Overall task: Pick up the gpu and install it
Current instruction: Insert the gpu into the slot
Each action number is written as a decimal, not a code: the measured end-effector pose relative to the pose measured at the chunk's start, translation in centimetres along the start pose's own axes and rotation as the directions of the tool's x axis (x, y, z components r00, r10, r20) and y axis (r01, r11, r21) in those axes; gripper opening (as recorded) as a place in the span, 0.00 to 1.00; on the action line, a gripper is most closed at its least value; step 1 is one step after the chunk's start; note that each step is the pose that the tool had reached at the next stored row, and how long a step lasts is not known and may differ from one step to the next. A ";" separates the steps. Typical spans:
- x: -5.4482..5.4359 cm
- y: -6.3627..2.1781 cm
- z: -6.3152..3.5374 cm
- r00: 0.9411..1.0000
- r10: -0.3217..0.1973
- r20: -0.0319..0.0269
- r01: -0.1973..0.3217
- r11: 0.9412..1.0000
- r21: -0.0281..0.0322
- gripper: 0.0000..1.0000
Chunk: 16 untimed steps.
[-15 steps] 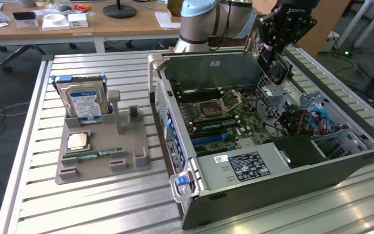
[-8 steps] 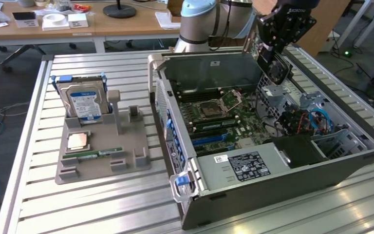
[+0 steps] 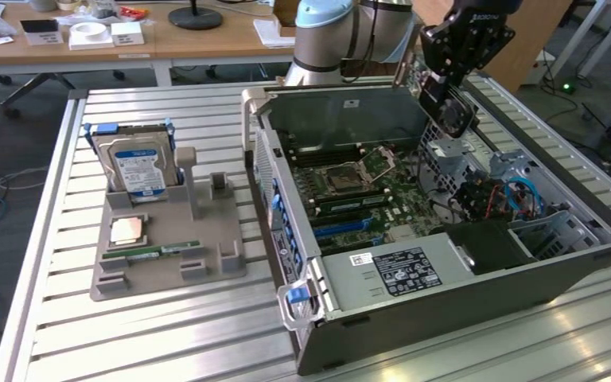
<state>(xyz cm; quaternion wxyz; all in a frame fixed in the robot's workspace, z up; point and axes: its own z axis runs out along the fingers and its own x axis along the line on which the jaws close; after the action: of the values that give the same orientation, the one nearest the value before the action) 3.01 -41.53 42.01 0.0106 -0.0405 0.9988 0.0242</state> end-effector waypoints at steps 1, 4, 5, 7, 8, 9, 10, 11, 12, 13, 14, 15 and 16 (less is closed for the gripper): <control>0.0 0.00 0.00 1.000 -0.008 0.000 0.008 1.000 0.000 0.26; 0.0 0.00 0.00 1.000 -0.031 -0.001 0.031 1.000 -0.001 0.26; 0.0 0.00 0.00 0.999 -0.039 -0.002 0.039 0.999 -0.001 0.26; 0.0 0.00 0.00 0.998 -0.056 -0.003 0.056 0.998 -0.001 0.26; 0.0 0.00 0.00 0.998 -0.064 -0.003 0.064 0.998 -0.002 0.26; 0.0 0.00 0.00 0.997 -0.072 -0.003 0.072 0.997 -0.002 0.26; 0.0 0.00 0.00 0.997 -0.080 -0.004 0.080 0.997 -0.002 0.26; 0.0 0.00 0.00 0.996 -0.088 -0.004 0.088 0.996 -0.002 0.26; 0.0 0.00 0.00 0.995 -0.097 -0.004 0.097 0.995 -0.002 0.26; 0.0 0.00 0.00 0.994 -0.105 -0.005 0.105 0.994 -0.003 0.26; 0.0 0.00 0.00 0.994 -0.113 -0.005 0.113 0.994 -0.003 0.26; 0.0 0.00 0.00 0.993 -0.122 -0.006 0.122 0.993 -0.003 0.26; 0.0 0.00 0.00 0.992 -0.130 -0.006 0.130 0.992 -0.003 0.26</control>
<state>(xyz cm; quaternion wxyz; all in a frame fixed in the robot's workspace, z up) 3.01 -41.53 42.01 0.0090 -0.1055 0.9941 0.0248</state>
